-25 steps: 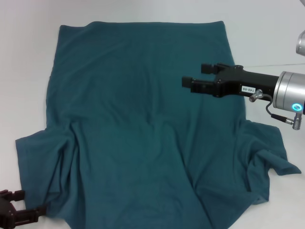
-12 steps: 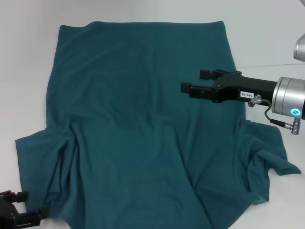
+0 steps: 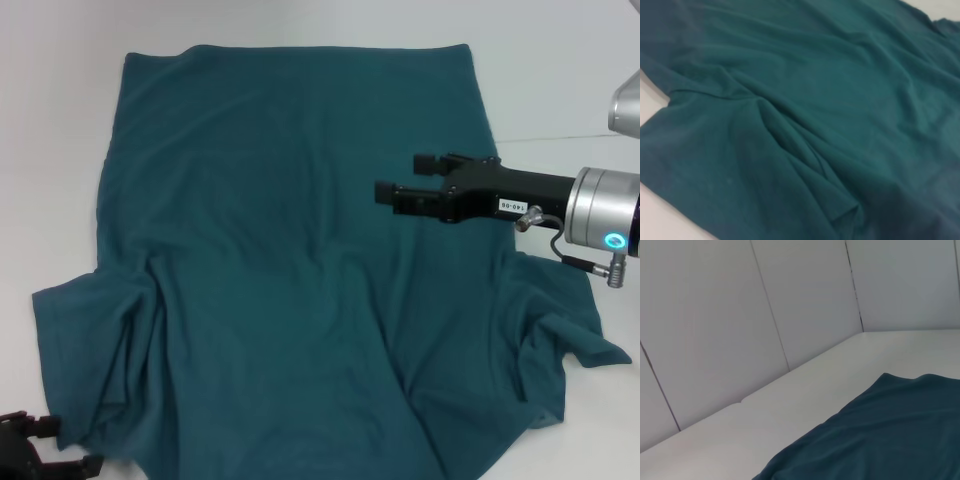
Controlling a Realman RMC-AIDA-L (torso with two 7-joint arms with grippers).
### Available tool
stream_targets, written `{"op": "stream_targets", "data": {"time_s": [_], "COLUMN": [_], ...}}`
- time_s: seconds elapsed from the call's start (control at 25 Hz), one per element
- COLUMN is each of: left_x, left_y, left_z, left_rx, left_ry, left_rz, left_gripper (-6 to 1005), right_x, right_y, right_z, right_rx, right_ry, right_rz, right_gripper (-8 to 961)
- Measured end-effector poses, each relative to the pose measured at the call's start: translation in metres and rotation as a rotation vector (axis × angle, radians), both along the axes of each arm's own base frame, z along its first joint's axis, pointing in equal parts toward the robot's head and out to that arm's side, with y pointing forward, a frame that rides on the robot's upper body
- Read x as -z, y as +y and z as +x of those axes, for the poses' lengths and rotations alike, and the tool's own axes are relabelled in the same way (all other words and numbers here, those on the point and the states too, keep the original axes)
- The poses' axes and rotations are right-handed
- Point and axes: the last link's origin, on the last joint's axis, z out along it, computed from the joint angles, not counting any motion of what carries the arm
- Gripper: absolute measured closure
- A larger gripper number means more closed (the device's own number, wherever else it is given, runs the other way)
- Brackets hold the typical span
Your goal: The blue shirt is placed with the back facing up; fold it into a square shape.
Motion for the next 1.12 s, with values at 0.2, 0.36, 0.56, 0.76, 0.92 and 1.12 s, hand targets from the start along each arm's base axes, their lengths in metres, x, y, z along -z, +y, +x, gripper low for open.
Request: {"op": "stream_targets", "data": {"time_s": [0.2, 0.36, 0.56, 0.76, 0.92, 1.12], "left_x": [-0.005, -0.008, -0.008, -0.002, 0.000, 0.000], "left_y": [0.003, 0.007, 0.010, 0.012, 0.013, 0.014], "left_z": [0.000, 0.003, 0.004, 0.005, 0.005, 0.005], "left_rx": [0.010, 0.023, 0.031, 0.037, 0.038, 0.037], "left_ry": [0.044, 0.056, 0.067, 0.086, 0.090, 0.094], "left_rz": [-0.004, 0.004, 0.004, -0.010, -0.010, -0.007], "left_gripper": [140, 140, 139, 139, 139, 139], "right_x": [0.002, 0.002, 0.002, 0.003, 0.003, 0.003], "right_y": [0.000, 0.000, -0.001, -0.002, -0.002, -0.002], "right_z": [-0.002, -0.002, 0.001, 0.002, 0.002, 0.001], "right_rx": [0.001, 0.002, 0.010, 0.013, 0.012, 0.010], "right_ry": [0.004, 0.005, 0.005, 0.006, 0.006, 0.006], "right_rz": [-0.009, -0.011, -0.011, -0.012, -0.012, -0.013], "right_gripper": [36, 36, 36, 37, 37, 37]}}
